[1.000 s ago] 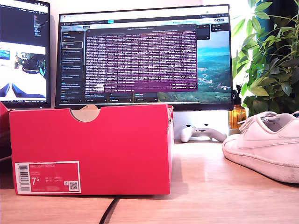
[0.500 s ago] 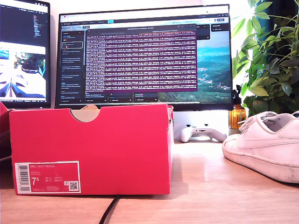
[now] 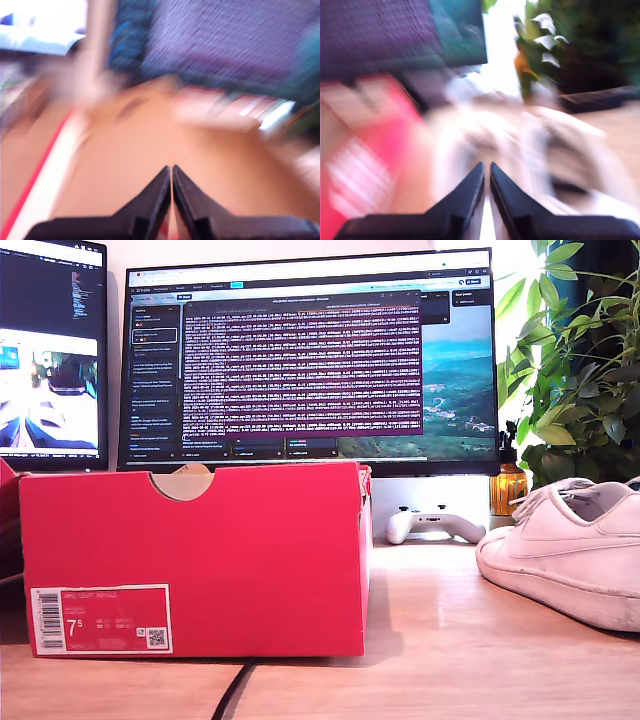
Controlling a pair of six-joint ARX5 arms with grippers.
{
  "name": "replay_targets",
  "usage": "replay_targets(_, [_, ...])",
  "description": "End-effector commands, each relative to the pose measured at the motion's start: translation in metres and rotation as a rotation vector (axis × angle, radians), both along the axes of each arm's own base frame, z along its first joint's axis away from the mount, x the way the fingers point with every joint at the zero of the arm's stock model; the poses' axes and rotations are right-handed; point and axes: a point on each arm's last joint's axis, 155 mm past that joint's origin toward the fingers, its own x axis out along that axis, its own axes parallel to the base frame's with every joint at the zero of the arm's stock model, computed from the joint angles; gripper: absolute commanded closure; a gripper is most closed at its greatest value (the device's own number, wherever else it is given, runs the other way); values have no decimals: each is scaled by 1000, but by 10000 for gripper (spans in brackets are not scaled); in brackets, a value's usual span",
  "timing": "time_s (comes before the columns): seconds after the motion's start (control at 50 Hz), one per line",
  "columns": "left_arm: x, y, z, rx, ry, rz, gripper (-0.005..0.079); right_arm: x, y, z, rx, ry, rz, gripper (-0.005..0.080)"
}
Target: Pack the white shoes by picking the first shoe and placing it inside the red shoebox, left side, then picking and rotating the second shoe and placing it in the shoebox
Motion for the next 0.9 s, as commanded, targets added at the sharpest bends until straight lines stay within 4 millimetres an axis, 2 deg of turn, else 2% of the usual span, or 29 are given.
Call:
replay_targets(0.0, [-10,-5,32,-86,-66,-42,761,-5,10,20,76,-70,63,751])
replay_targets(0.1, [-20,-16,50,-103,-109,-113,761,-12,13,50,83,-152,89,750])
replay_targets(0.24, [-37,-30,69,8,-166,-184,761,-21,12,80,73,-188,87,750])
replay_targets(0.34, [-43,-33,72,64,-127,-188,761,-26,12,95,40,-168,85,752])
replay_targets(0.36, [-43,-33,71,152,-146,-174,761,-26,12,97,33,-158,86,752])
replay_targets(0.4, [-43,-33,69,146,-102,-177,761,-26,12,101,11,-142,86,752])
replay_targets(0.42, [-43,-33,68,235,-121,-167,761,-25,12,103,4,-131,85,752])
replay_targets(0.5, [-43,-33,59,333,-69,-169,761,-21,13,107,-47,-76,81,753])
replay_targets(0.52, [-43,-33,57,412,-84,-165,761,-19,13,107,-49,-58,82,753])
replay_targets(0.6, [-41,-32,45,515,-27,-185,761,-10,14,107,-106,10,82,753])
replay_targets(0.64, [-40,-32,39,509,24,-195,761,-4,15,107,-122,46,84,753])
replay_targets(0.66, [-40,-32,34,595,12,-205,761,-1,16,106,-132,64,86,753])
replay_targets(0.76, [-39,-29,12,679,114,-240,761,17,19,102,-205,138,94,753])
replay_targets(0.88, [-38,-17,-22,756,283,-240,761,41,22,87,-279,262,114,753])
